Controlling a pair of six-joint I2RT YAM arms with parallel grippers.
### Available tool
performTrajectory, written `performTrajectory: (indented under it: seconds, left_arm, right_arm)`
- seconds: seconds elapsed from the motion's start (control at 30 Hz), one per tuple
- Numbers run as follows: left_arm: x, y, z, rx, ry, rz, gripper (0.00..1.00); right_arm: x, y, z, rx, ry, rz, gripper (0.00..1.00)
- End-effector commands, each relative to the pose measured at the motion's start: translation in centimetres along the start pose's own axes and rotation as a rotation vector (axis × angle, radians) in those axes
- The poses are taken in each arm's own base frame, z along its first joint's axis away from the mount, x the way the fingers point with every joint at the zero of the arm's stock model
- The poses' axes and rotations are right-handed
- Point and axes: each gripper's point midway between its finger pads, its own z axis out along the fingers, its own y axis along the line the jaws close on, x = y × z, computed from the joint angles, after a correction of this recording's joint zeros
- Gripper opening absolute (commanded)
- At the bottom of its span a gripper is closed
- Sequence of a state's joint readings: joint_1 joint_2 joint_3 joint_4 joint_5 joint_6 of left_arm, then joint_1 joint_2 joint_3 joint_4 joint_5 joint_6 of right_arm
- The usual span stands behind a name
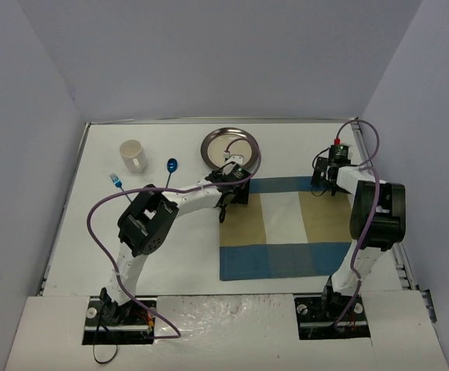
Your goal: Set the dinner table for one person
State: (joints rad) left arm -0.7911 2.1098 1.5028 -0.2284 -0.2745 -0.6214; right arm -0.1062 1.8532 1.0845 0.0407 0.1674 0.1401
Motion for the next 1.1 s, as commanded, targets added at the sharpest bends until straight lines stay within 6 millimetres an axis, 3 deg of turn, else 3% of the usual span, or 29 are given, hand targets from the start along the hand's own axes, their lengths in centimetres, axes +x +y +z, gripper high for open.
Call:
performTrajectory:
  seconds: [0.0, 0.27, 0.37, 0.47, 0.57, 0.63, 0.73, 0.83, 1.0, 1.07]
  left_arm:
    - [0.6, 0.8, 0.3, -0.021, 0.030, -0.029, 0.72]
    - [-0.6, 0.5, -0.9, -0.009, -0.002, -0.041, 0.72]
    - [-1.8, 0.3, -2.2, -0.006, -0.028, -0.012, 0.72]
    - [-4.5, -0.4, -5.0, 0.024, -0.093, -0.005, 0.73]
    - [-6.5, -0.9, -7.1, 0.048, -0.139, 0.006, 0.76]
    - [-8.7, -1.4, -10.1, 0.074, -0.199, 0.013, 0.80]
    - [-9.6, -2.2, -12.5, 0.122, -0.222, 0.025, 0.85]
    - [-9.0, -2.5, -14.0, 0.175, -0.216, 0.020, 0.86]
    - [-5.8, -4.4, -14.1, 0.299, -0.180, -0.008, 0.78]
    - [-4.4, -4.5, -12.7, 0.307, -0.159, -0.016, 0.73]
  right_arm:
    - [-0.8, -2.0, 0.6, 0.060, 0.008, -0.023, 0.92]
    - [-2.8, -1.5, 0.1, 0.045, -0.034, -0.025, 0.93]
    - [-5.3, -1.3, -2.1, 0.016, -0.106, -0.004, 0.93]
    - [-9.0, -0.9, -5.8, -0.038, -0.218, 0.038, 0.94]
    - [-10.6, -0.7, -8.3, -0.078, -0.275, 0.071, 0.95]
    - [-11.4, -0.5, -11.2, -0.129, -0.318, 0.120, 0.95]
    - [-10.5, -0.2, -12.1, -0.158, -0.315, 0.208, 0.96]
    - [-9.1, 0.5, -12.6, -0.208, -0.293, 0.269, 0.96]
    - [-5.1, 2.9, -12.7, -0.372, -0.242, 0.364, 0.95]
    - [-4.6, 3.1, -12.6, -0.403, -0.246, 0.376, 0.94]
